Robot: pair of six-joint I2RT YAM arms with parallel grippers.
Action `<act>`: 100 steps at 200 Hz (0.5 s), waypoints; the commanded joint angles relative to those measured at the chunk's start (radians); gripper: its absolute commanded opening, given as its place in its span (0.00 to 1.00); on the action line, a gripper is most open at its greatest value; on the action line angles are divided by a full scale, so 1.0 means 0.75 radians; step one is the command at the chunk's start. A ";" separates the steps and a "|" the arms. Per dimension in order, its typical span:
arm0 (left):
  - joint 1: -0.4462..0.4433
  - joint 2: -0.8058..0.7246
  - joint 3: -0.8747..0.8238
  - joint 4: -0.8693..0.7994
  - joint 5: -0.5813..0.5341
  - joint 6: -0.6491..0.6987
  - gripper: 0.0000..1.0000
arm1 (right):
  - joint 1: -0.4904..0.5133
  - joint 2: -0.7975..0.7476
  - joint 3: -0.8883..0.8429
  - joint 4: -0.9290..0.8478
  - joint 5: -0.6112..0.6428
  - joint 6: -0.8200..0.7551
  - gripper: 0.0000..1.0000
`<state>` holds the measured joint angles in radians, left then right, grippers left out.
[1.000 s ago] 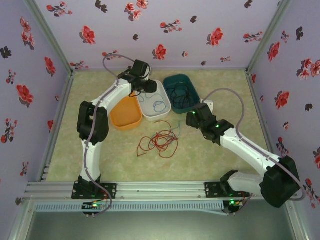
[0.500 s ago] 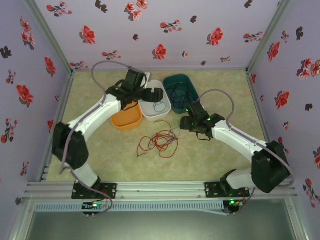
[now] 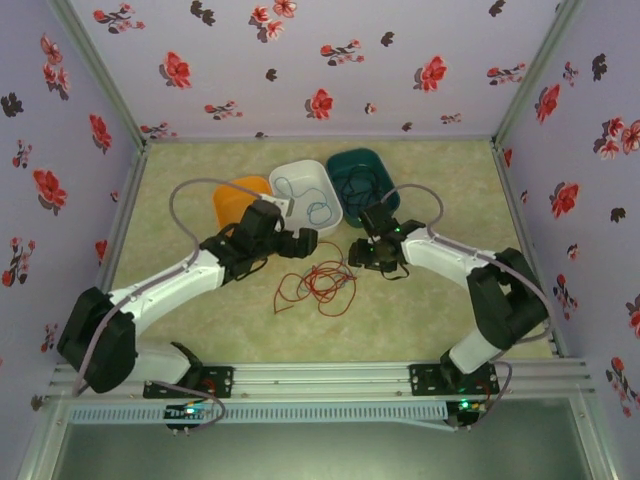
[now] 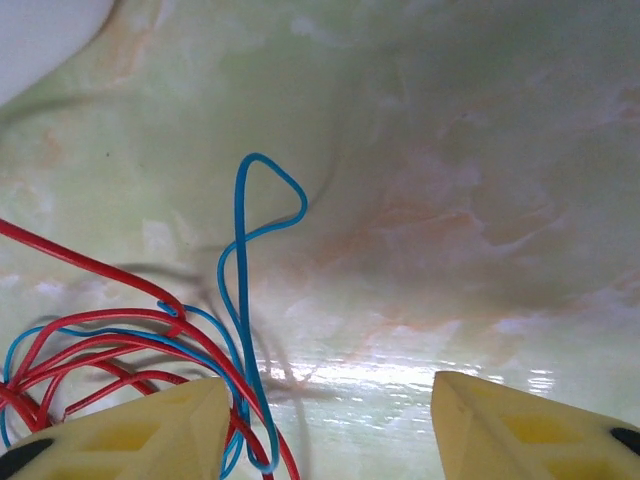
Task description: Untangle the cables
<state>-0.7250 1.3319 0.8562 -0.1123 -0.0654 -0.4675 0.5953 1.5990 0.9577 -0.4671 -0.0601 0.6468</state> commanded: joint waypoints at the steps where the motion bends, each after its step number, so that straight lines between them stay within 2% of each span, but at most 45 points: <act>1: -0.015 -0.038 -0.090 0.186 -0.053 -0.086 1.00 | -0.005 0.067 0.056 0.021 -0.046 0.005 0.51; 43: -0.085 0.006 -0.200 0.203 -0.120 -0.106 0.99 | -0.004 0.067 0.072 0.029 -0.043 0.002 0.30; 69: -0.138 0.067 -0.211 0.240 -0.138 -0.098 0.99 | -0.004 -0.008 0.085 -0.015 0.000 -0.026 0.13; 100: -0.193 0.167 -0.163 0.270 -0.136 -0.066 0.99 | -0.002 -0.109 0.086 -0.055 0.023 -0.028 0.06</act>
<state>-0.8425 1.4033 0.7094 0.0410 -0.1387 -0.5251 0.5953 1.5887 0.9947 -0.4606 -0.0746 0.6353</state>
